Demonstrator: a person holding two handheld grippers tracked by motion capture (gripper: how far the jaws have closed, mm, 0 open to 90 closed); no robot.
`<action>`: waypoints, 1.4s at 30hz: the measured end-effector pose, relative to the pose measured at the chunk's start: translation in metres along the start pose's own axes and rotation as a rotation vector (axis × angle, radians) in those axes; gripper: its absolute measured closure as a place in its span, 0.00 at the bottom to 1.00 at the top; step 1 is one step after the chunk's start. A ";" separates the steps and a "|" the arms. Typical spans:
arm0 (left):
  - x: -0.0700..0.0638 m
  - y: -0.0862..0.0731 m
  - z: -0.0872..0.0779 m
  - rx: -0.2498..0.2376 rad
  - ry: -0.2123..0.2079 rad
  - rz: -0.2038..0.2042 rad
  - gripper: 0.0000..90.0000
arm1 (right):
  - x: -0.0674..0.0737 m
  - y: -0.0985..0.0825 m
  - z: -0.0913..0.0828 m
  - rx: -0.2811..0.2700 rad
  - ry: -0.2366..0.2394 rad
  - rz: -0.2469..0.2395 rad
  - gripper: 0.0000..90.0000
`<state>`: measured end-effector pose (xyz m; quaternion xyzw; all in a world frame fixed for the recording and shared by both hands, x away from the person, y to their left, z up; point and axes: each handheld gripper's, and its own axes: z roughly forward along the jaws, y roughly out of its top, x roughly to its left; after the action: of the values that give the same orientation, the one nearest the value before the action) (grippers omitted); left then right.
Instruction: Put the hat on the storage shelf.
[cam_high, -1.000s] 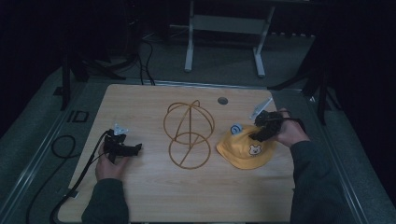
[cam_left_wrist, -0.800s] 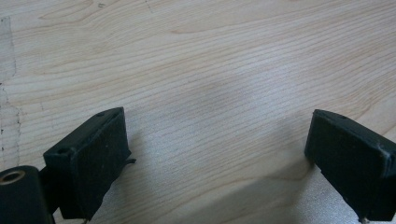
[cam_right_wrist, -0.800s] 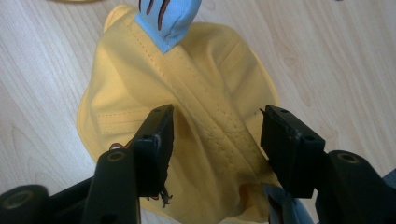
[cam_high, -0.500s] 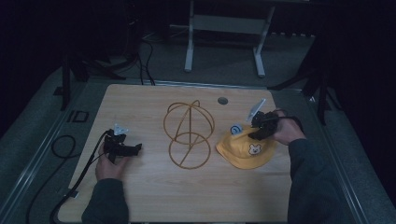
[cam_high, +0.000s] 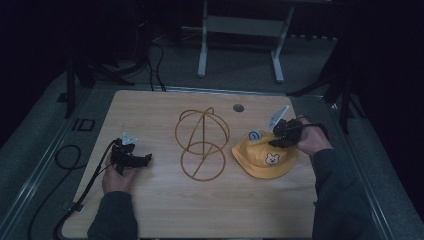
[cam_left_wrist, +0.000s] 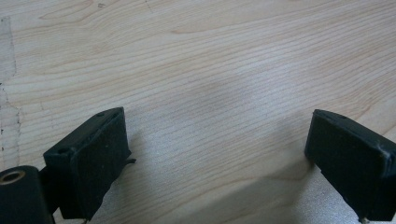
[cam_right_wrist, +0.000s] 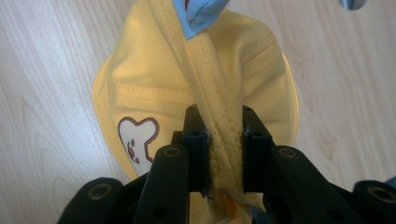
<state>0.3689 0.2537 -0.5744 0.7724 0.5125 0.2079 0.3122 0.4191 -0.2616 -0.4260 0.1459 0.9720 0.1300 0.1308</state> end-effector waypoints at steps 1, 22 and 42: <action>0.000 0.000 0.000 -0.001 0.000 0.000 0.07 | 0.000 0.000 -0.003 -0.005 -0.004 0.001 0.85; 0.000 0.000 0.000 0.001 -0.002 -0.002 0.07 | 0.014 0.009 -0.051 0.015 -0.027 -0.088 0.85; 0.000 0.000 0.000 0.002 -0.003 -0.001 0.07 | 0.016 0.015 -0.089 -0.012 -0.034 -0.113 0.85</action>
<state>0.3687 0.2537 -0.5742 0.7726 0.5128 0.2063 0.3124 0.3821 -0.2619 -0.3425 0.0924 0.9754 0.1260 0.1554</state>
